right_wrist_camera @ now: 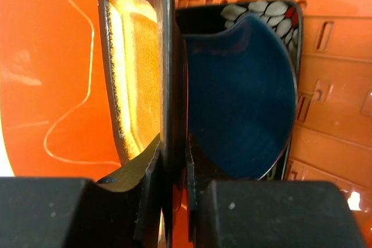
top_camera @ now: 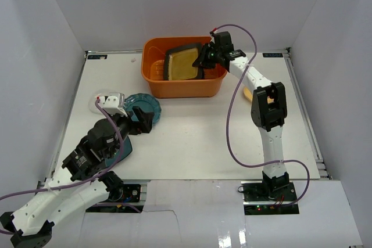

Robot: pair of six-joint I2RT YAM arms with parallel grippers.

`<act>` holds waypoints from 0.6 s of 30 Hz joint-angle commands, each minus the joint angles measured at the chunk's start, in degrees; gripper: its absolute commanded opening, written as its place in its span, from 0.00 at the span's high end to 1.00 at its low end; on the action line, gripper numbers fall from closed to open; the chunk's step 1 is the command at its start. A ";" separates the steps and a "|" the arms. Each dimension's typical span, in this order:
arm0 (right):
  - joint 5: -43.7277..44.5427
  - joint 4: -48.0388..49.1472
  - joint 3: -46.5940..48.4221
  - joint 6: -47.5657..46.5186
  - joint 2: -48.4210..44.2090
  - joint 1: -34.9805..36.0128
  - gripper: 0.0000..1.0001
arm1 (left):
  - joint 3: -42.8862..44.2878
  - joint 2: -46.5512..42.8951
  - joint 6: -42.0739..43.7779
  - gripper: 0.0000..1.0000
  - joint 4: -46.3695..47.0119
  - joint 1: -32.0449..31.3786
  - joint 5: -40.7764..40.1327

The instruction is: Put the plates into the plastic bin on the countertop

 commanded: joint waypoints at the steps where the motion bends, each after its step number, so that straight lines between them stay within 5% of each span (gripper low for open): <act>1: -4.65 6.93 1.63 1.90 -2.98 0.02 0.92 | -0.08 0.50 0.71 0.02 0.83 -0.03 -1.03; 4: -3.51 5.26 1.46 1.55 -2.54 -0.07 0.84 | -0.26 0.77 0.45 0.02 0.92 -0.03 -1.03; 9: -0.79 -0.89 2.86 -0.65 -2.36 -0.16 0.39 | 0.53 0.59 0.97 0.02 0.48 -0.03 -1.55; 14: 2.81 -4.23 3.04 -3.72 -3.85 -0.33 0.31 | 2.47 -0.81 1.15 0.02 0.13 -0.03 -2.52; 18: 6.59 -7.22 4.61 -6.45 -5.52 -0.33 0.12 | 3.60 -0.47 1.68 0.02 -0.40 -0.03 -2.96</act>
